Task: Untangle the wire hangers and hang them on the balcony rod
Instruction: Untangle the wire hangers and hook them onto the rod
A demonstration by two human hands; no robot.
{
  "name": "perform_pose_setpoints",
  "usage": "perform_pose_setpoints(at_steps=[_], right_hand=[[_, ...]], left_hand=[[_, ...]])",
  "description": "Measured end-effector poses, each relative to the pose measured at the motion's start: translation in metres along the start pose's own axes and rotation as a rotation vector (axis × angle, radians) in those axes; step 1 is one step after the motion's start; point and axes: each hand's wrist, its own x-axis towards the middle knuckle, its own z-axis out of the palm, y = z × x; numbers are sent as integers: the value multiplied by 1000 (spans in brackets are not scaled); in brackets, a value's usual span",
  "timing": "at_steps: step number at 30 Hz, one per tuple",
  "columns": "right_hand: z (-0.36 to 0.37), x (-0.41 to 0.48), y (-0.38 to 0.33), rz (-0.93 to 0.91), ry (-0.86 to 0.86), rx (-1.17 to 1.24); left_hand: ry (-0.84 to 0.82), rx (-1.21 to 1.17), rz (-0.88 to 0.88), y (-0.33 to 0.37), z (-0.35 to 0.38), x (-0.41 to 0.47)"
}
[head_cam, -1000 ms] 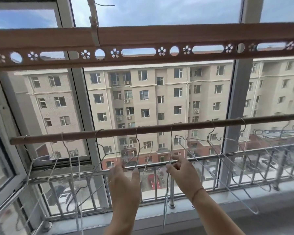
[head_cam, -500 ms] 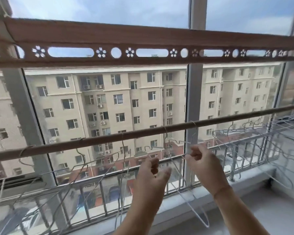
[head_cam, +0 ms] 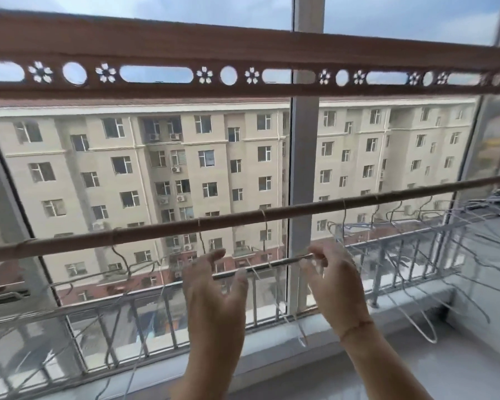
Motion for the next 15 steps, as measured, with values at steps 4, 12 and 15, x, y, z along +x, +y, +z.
perform_pose_setpoints(at_steps=[4, 12, 15], right_hand=[[-29, 13, 34, 49, 96, -35], [-56, 18, 108, 295, 97, -60], [-57, 25, 125, 342, 67, -74]], left_hand=[[-282, -129, -54, 21, 36, 3], [-476, -5, -137, 15, 133, 2], [-439, 56, -196, 4, 157, 3]])
